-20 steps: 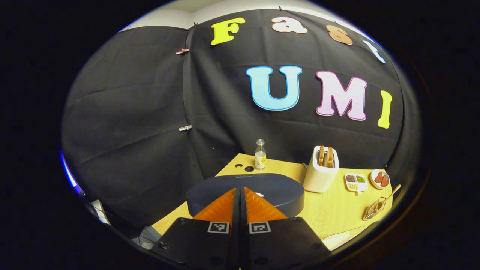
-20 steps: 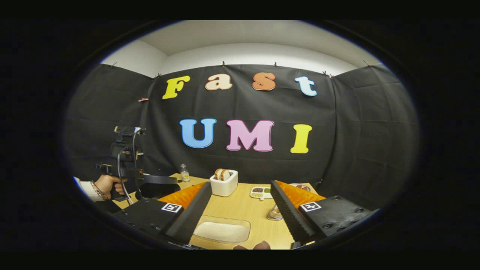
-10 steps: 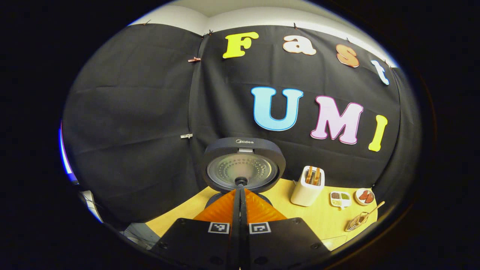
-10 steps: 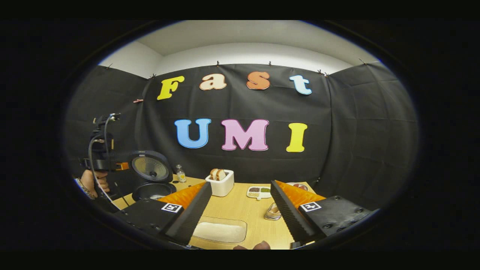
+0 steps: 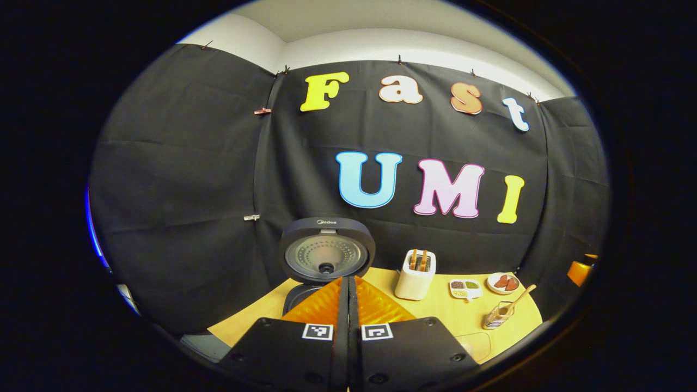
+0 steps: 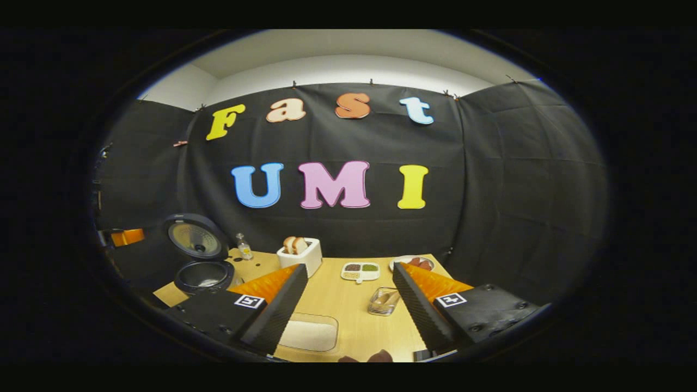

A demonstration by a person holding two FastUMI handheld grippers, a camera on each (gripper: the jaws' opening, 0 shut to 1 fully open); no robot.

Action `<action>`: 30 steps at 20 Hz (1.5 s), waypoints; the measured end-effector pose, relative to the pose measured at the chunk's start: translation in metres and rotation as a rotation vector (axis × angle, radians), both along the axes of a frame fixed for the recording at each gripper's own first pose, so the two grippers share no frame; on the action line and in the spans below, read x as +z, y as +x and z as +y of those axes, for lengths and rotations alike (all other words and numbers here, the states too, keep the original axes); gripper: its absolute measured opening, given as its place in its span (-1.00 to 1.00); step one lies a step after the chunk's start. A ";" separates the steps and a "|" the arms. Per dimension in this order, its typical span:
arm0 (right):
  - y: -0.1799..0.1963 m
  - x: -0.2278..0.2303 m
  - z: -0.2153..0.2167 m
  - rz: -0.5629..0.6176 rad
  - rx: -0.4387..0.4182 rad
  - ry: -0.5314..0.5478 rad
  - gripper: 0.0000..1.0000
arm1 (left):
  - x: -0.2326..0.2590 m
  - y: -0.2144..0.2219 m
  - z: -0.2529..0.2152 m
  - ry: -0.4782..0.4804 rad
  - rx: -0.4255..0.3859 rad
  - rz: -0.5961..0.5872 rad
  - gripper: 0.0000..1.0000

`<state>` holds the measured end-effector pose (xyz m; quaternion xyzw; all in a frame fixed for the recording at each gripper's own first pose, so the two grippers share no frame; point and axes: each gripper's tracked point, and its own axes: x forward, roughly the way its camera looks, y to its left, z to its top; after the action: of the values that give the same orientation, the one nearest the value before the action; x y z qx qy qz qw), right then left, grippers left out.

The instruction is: Close the left gripper, press the button to open the rice cooker; take a wooden spoon from the chopstick holder with the right hand, scoop a spoonful of rice and pour it into the rice cooker, then put the wooden spoon back into the chopstick holder.

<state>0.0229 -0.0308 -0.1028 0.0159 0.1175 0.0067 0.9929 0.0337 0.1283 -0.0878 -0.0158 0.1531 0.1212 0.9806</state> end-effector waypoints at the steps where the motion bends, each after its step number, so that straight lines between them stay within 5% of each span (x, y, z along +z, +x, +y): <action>1: 0.002 -0.005 -0.007 0.007 0.000 -0.003 0.96 | 0.000 -0.006 -0.006 -0.010 0.002 -0.002 -0.89; 5: 0.016 -0.029 -0.039 0.040 0.006 0.016 0.96 | -0.001 -0.021 -0.028 -0.053 0.032 -0.017 -0.84; 11: 0.058 -0.089 -0.091 0.142 0.017 0.127 0.96 | 0.011 -0.048 -0.062 0.030 0.136 -0.029 -0.14; 13: 0.074 -0.117 -0.107 0.177 0.004 0.174 0.96 | 0.019 -0.053 -0.083 0.044 0.140 -0.049 -0.26; 14: 0.081 -0.132 -0.113 0.201 -0.004 0.202 0.96 | 0.021 -0.056 -0.093 0.049 0.135 -0.055 -0.07; 15: 0.087 -0.150 -0.119 0.229 -0.015 0.235 0.97 | 0.021 -0.059 -0.103 0.045 0.127 -0.053 -0.19; 20: 0.122 -0.225 -0.135 0.324 -0.058 0.289 0.97 | 0.014 -0.073 -0.130 0.070 0.115 0.011 0.05; 30: 0.183 -0.290 -0.138 0.398 -0.103 0.369 0.92 | 0.005 -0.089 -0.152 0.047 0.105 0.093 0.07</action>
<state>0.2060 -0.1683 -0.3925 0.2034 0.3058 -0.0258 0.9297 -0.0549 -0.0234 -0.0829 0.0048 0.1947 0.1766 0.9648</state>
